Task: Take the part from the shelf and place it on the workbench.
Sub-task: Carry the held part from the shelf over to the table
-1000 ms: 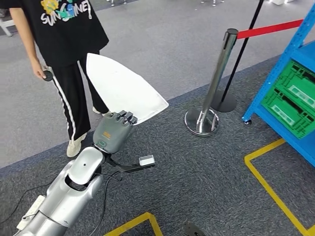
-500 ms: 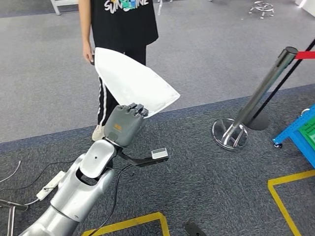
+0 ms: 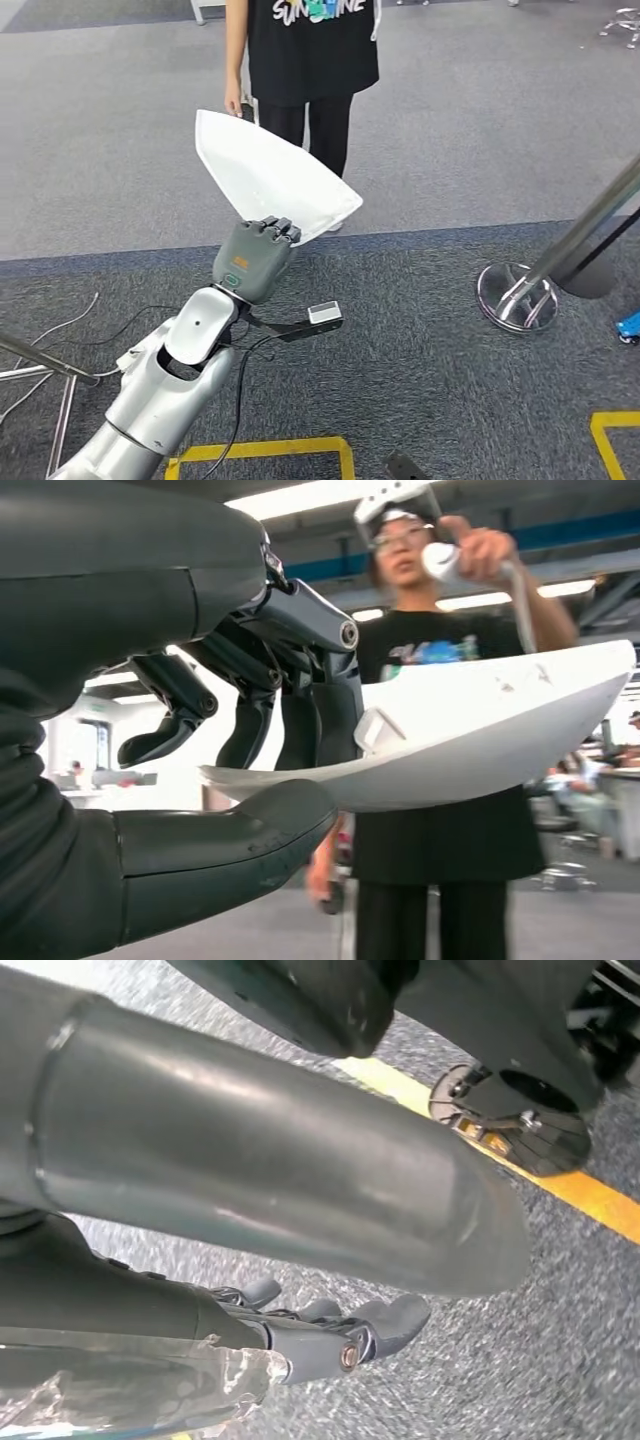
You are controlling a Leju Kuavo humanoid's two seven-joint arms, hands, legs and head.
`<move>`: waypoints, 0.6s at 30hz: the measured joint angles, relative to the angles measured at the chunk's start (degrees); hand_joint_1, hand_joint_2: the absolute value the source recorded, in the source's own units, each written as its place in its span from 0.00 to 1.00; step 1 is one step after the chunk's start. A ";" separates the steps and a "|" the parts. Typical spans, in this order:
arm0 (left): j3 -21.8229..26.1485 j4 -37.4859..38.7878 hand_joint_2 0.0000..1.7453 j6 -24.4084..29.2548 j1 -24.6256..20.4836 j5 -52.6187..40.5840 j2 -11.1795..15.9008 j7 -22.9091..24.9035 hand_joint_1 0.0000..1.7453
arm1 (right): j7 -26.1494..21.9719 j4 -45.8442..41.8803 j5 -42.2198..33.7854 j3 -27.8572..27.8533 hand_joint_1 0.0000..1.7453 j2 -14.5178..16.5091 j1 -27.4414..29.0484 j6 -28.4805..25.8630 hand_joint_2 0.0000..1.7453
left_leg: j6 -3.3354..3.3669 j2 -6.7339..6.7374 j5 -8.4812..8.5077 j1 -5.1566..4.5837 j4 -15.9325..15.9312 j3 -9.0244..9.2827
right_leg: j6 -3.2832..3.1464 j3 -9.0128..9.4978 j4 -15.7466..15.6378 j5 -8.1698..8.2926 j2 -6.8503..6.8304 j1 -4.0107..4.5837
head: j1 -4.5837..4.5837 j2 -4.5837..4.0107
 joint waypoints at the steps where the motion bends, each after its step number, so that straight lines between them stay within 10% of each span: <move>1: 0.03 -0.14 1.00 0.01 0.37 -0.01 0.36 0.01 1.00 | 0.15 0.00 0.15 0.00 0.00 0.04 0.12 -0.03 0.00 | -0.13 0.44 -0.92 0.05 2.95 -1.54 | -0.12 0.02 0.00 -0.08 -0.92 0.06 | 0.02 0.00; 3: 0.13 -0.45 1.00 -0.06 1.25 -0.06 1.09 0.04 1.00 | 0.47 0.00 0.44 0.00 0.00 0.15 0.21 -0.12 0.00 | -0.21 0.90 0.04 0.14 3.88 -2.13 | -0.21 0.09 0.01 -0.22 -2.64 0.10 | -0.01 0.00; 8: 0.94 -2.67 1.00 -0.23 2.21 -0.21 2.07 0.07 1.00 | 0.86 0.00 1.02 0.00 0.00 0.73 0.17 -0.57 0.00 | 0.82 6.57 5.53 -0.71 -10.24 5.57 | 0.61 0.70 0.15 -0.95 -6.04 0.77 | 0.03 0.00; 11: 1.64 -3.61 1.00 -0.55 2.96 -0.33 2.61 0.07 1.00 | 0.94 -0.02 1.22 0.00 0.00 0.93 0.13 -0.66 0.00 | 1.80 4.78 5.40 -0.76 -11.05 5.82 | 1.45 1.32 0.05 -1.48 -7.59 0.79 | 0.22 0.00; 15: 2.04 -4.48 1.00 -1.01 3.49 -0.57 2.67 0.05 1.00 | 0.94 -0.04 1.43 -0.02 0.00 1.00 0.21 -0.74 0.00 | 2.83 1.67 5.70 -0.09 -11.43 6.17 | 2.39 -3.04 9.77 -6.49 -1.68 0.39 | 0.83 0.00; 18: 2.46 -4.56 1.00 -1.24 4.03 -0.71 2.62 -0.03 1.00 | 0.94 -0.03 1.56 -0.11 0.00 1.00 0.56 -0.75 0.00 | 2.95 -1.01 5.74 -0.07 -11.41 6.24 | 2.49 -6.82 15.76 -7.41 -0.68 0.36 | 0.94 0.00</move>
